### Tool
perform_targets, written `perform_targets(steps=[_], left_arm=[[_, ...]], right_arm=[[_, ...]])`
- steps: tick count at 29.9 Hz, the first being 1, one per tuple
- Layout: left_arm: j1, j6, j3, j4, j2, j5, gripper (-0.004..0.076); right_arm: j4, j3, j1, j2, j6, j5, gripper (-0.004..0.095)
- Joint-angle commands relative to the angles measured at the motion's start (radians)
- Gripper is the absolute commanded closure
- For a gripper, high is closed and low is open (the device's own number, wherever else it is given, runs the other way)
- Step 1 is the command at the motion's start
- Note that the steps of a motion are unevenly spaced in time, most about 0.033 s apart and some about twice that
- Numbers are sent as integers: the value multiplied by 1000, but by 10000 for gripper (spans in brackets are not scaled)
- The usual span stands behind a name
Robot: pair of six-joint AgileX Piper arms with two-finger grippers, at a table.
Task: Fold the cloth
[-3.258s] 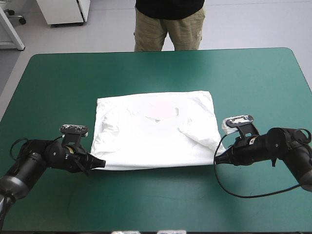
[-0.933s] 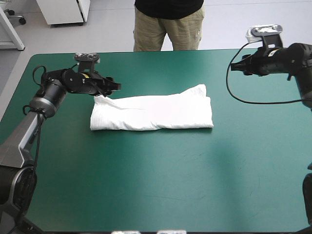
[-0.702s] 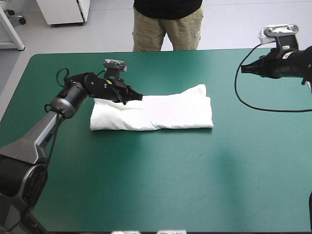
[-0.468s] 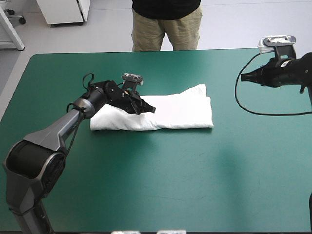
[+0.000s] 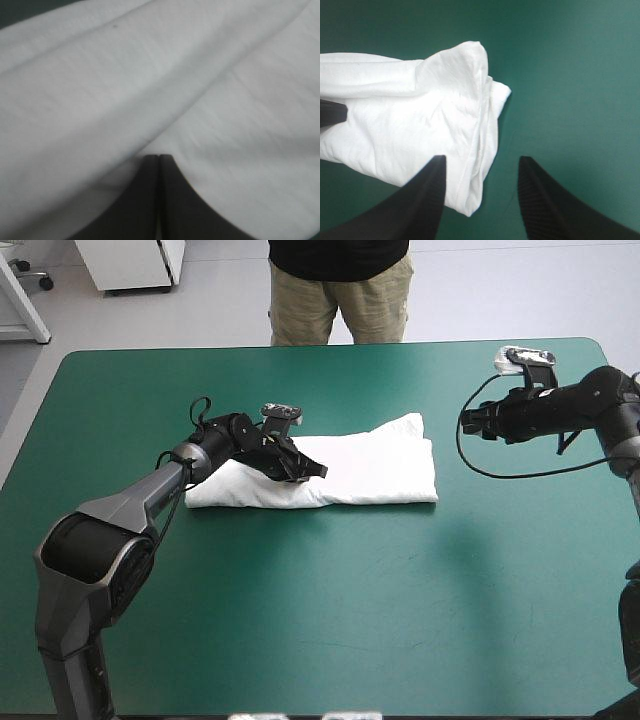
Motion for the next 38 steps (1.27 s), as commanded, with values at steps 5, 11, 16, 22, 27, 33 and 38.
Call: perform_targets(steps=[5, 11, 16, 22, 27, 33, 38], left_arm=[[-10, 1, -12, -12, -17, 12, 733], [-10, 1, -12, -19, -17, 8, 733], [-10, 1, -12, -52, -17, 10, 733], [-10, 1, -12, -56, -17, 6, 733], [-10, 1, -12, -64, -17, 4, 733], [-10, 1, -12, -64, -19, -20, 733], [-10, 1, -12, -65, -23, -29, 733]], right_arm=[[110, -23, 9, 75, -65, -23, 273], [110, -23, 82, 179, -95, -62, 273], [112, -23, 114, 265, -99, -103, 273], [170, -23, 114, 327, -145, -106, 293], [232, -23, 121, 340, -205, -55, 550], [236, -23, 123, 331, -212, -63, 908], [271, -25, 123, 262, -250, -90, 908]])
